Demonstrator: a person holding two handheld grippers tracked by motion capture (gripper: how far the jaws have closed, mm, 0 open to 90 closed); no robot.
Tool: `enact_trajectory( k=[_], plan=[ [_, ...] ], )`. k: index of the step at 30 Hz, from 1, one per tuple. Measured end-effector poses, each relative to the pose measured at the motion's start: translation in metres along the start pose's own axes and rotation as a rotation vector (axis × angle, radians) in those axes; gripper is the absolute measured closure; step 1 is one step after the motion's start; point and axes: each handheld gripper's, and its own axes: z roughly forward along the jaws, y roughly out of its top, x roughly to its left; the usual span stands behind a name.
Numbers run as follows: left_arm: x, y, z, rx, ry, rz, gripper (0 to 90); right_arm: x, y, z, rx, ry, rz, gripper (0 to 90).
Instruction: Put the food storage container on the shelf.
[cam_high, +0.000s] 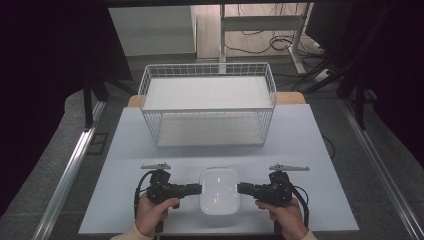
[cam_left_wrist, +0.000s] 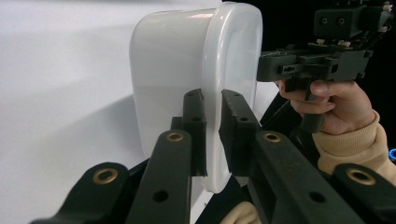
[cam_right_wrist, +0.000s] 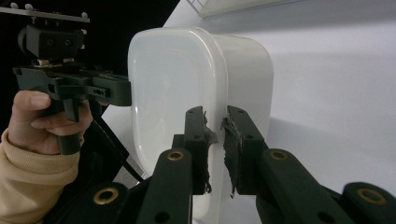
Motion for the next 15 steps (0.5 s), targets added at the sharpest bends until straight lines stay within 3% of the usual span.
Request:
enact_trajectory(
  k=[10, 15],
  plan=[
    [-0.006, 0.011, -0.006, -0.017, 0.009, 0.035, 81.7, 0.005, 0.012, -0.002, -0.009, 0.003, -0.047, 79.4],
    [-0.012, 0.024, -0.01, -0.031, 0.015, 0.06, 81.8, 0.007, 0.023, -0.005, -0.025, 0.008, -0.066, 79.4]
  ],
)
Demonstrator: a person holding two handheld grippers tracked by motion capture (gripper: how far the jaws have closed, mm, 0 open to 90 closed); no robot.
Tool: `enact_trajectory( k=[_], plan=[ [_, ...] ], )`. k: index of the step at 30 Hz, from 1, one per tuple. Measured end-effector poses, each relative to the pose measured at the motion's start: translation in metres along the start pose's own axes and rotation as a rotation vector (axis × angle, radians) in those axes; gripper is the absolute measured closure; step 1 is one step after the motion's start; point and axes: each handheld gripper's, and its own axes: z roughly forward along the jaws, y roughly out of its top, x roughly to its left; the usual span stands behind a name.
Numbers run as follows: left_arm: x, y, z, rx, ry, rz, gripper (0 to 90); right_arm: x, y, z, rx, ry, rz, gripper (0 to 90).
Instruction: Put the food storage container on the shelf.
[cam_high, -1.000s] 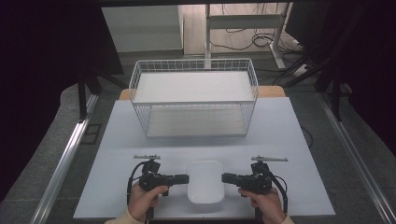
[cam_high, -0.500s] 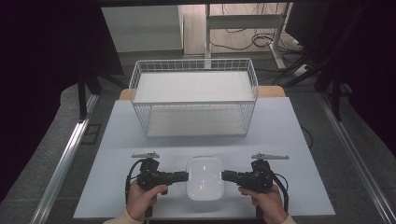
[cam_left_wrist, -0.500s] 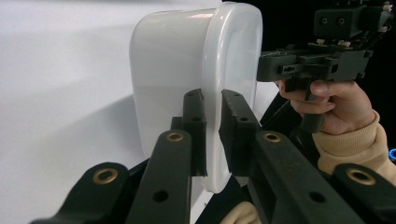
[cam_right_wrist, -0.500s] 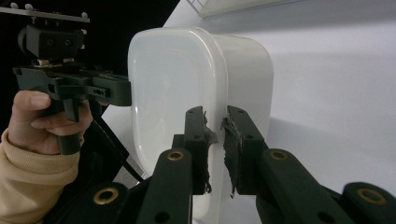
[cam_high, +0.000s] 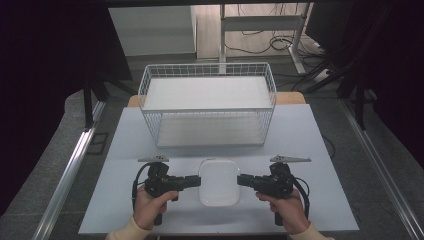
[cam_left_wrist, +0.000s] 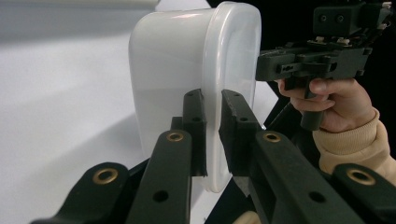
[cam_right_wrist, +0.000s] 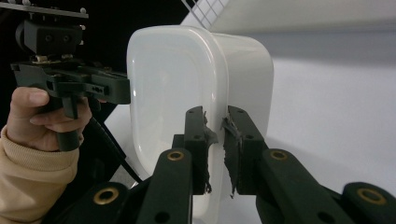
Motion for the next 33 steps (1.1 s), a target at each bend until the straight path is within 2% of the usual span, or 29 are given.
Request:
enact_trajectory(
  k=[11, 19, 27, 33],
  plan=[
    [-0.006, 0.029, -0.006, -0.022, 0.0, 0.034, 81.9, 0.005, 0.03, -0.005, -0.031, -0.001, -0.032, 79.4],
    [-0.015, 0.052, -0.011, -0.044, 0.005, 0.072, 81.9, 0.011, 0.052, -0.012, -0.06, -0.007, -0.068, 79.4],
    [-0.017, 0.066, -0.015, -0.054, 0.008, 0.096, 81.9, 0.014, 0.068, -0.015, -0.073, -0.01, -0.089, 79.4],
    [-0.016, 0.074, -0.016, -0.056, 0.007, 0.094, 81.9, 0.015, 0.076, -0.014, -0.073, -0.011, -0.087, 79.4]
  ],
)
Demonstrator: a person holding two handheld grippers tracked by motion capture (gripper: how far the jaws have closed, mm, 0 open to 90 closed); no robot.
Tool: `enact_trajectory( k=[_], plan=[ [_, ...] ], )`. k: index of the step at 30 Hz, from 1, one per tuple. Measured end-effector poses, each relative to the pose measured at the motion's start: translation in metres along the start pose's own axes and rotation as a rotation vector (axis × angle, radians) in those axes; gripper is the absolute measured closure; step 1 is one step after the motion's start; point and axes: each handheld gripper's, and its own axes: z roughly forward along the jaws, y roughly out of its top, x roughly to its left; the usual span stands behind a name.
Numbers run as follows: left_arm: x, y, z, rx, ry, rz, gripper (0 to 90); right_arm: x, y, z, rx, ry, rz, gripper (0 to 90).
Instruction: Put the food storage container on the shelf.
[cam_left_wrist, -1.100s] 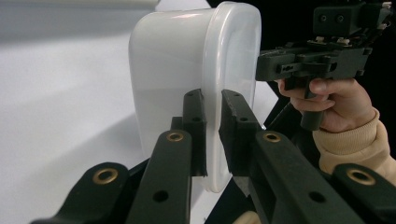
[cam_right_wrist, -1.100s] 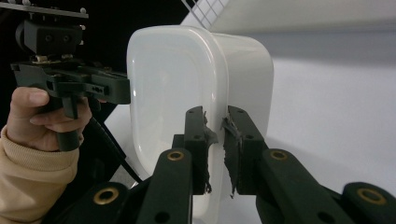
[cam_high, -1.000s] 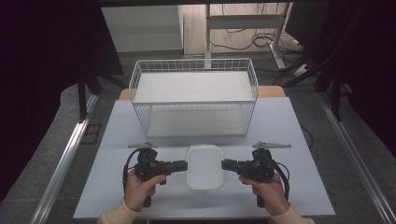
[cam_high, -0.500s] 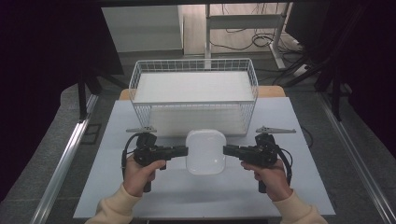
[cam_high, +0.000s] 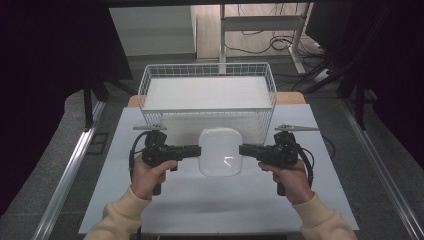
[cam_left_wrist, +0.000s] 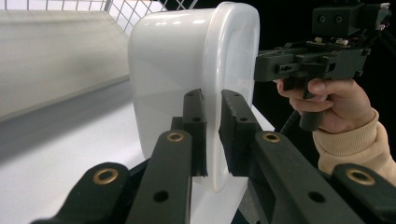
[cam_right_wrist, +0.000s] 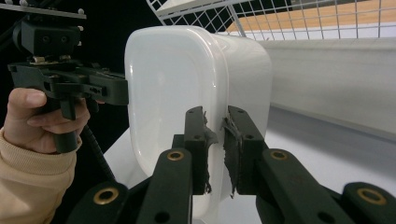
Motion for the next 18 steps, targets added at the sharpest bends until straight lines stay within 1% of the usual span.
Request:
enact_trajectory(
  k=[4, 8, 13, 18],
  plan=[
    [-0.001, 0.008, -0.003, -0.007, -0.001, 0.006, 81.9, 0.001, 0.008, -0.001, -0.006, 0.001, -0.008, 79.4],
    [-0.004, 0.016, -0.007, -0.015, 0.003, 0.022, 81.9, 0.005, 0.019, -0.002, -0.012, -0.002, -0.027, 79.4],
    [-0.004, 0.021, -0.009, -0.022, 0.006, 0.027, 81.9, 0.008, 0.026, -0.002, -0.018, -0.004, -0.041, 79.4],
    [-0.004, 0.028, -0.011, -0.025, 0.009, 0.03, 82.0, 0.008, 0.032, 0.0, -0.018, -0.005, -0.045, 79.3]
  ],
)
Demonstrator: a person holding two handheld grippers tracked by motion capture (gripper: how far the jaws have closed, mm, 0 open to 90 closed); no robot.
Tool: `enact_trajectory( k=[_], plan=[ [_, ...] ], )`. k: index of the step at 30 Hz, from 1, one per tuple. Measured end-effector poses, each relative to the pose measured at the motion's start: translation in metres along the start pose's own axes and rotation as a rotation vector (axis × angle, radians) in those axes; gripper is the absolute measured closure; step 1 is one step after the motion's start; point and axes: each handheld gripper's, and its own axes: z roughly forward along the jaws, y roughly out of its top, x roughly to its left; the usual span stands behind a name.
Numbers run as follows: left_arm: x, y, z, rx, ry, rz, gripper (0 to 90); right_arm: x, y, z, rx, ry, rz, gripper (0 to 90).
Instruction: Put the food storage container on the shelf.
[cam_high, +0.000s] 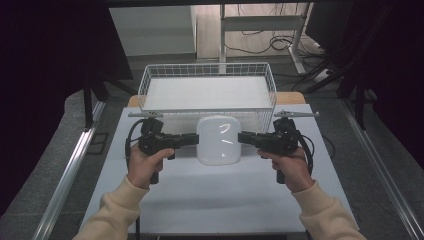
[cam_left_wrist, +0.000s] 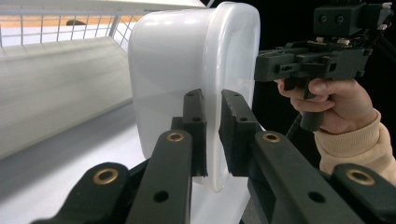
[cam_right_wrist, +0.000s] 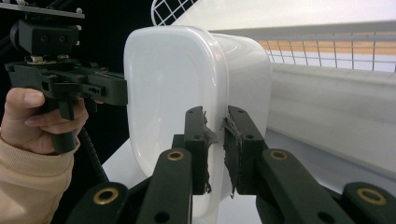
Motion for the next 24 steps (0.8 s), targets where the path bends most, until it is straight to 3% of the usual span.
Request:
enact_trajectory(
  k=[10, 24],
  plan=[
    [-0.002, 0.019, -0.004, -0.014, 0.006, 0.024, 82.0, 0.004, 0.021, -0.001, -0.01, -0.011, -0.022, 79.3],
    [-0.001, 0.038, -0.009, -0.024, 0.014, 0.025, 82.0, 0.005, 0.043, 0.001, -0.008, -0.012, -0.041, 79.2]
  ],
)
